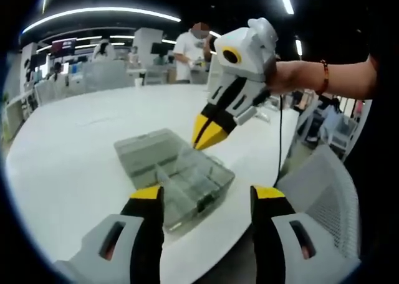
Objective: Insert the divider into the dual guide fixture by aligning both edges with the guide slots and pushing it downward to the bottom, including one-sided entry, uneven engagement, binding, and posture correction.
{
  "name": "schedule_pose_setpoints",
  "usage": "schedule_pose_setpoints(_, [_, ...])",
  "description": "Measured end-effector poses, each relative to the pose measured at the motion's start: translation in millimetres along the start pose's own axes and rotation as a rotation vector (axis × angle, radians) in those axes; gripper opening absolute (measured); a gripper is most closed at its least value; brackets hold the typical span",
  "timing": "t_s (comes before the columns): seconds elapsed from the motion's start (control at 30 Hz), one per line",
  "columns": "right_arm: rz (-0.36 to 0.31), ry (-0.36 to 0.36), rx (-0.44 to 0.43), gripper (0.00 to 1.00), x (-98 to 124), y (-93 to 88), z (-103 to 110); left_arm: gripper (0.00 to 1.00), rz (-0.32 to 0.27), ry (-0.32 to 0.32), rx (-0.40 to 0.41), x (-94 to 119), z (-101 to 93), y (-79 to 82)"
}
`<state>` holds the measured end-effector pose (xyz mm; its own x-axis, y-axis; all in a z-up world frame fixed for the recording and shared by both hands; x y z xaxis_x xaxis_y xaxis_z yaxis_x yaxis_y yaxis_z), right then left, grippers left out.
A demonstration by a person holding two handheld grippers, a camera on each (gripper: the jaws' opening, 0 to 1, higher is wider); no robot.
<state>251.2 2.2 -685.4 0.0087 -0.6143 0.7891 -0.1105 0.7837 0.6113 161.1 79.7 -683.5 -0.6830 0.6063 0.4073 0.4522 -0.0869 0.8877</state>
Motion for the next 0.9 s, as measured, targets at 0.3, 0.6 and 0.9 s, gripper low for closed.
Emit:
schedule_pose_setpoints(0.3, [0.002,0.005,0.000,0.00,-4.4,-1.8,-2.3,0.55,-0.008,0.004,0.016,0.8,1.3,1.4])
schedule_pose_setpoints(0.6, [0.013,0.019,0.014,0.00,-9.4,-5.3,-0.9,0.55,-0.006,0.009,0.021,1.9,2.8,0.6])
schedule_pose_setpoints(0.9, [0.017,0.044,0.076,0.00,-11.0,-4.1,0.4,0.55,0.001,0.011,0.025,2.1,2.0,-1.9])
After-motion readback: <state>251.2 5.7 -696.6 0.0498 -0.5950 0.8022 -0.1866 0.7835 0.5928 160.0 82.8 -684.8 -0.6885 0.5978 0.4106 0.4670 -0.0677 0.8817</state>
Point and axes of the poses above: the point that each gripper's makers call its tool centre point, and the gripper's own axes: x roughly backward along the fingers, z roughly to its left, y roughly out of its top, the point moved 4 cm from there along x, roughly backward along the fingers, and after that the axes turned 2 degrees about x, right-handed, at the moved point
